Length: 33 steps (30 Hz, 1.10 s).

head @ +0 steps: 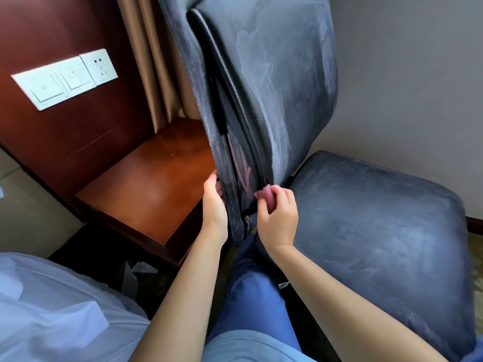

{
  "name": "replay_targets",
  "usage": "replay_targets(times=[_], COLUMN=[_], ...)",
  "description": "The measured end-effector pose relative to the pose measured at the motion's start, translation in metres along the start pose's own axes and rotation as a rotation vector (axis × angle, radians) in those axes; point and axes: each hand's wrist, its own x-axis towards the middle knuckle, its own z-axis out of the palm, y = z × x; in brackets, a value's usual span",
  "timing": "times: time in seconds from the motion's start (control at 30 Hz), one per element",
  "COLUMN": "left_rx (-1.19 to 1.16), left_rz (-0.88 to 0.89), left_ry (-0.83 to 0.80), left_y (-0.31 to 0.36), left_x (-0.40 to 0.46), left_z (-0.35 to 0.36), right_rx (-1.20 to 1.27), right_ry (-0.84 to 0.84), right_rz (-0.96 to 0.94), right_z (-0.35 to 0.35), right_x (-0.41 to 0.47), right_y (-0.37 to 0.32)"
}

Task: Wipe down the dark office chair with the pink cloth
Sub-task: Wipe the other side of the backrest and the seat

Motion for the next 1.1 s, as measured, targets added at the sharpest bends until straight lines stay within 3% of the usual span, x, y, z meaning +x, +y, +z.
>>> replay_targets(times=[0.23, 0.33, 0.53, 0.83, 1.1], left_rx=[0.042, 0.059, 0.027, -0.051, 0.003], left_rz=[0.066, 0.09, 0.094, 0.14, 0.189], left_ry=[-0.006, -0.038, -0.047, -0.054, -0.149], left_y=[0.012, 0.014, 0.018, 0.032, 0.031], left_x=[0.009, 0.009, 0.012, 0.012, 0.01], left_z=[-0.007, -0.01, -0.011, -0.008, -0.005], right_rx=[0.085, 0.06, -0.042, -0.059, -0.2], right_ry=[0.133, 0.157, 0.076, 0.167, 0.163], right_rz=[-0.294, -0.367, -0.295, -0.514, -0.608], right_z=[0.0, 0.004, -0.001, 0.007, -0.001], right_x=[0.054, 0.059, 0.02, 0.085, 0.039], right_y=[-0.07, -0.07, -0.018, -0.101, -0.037])
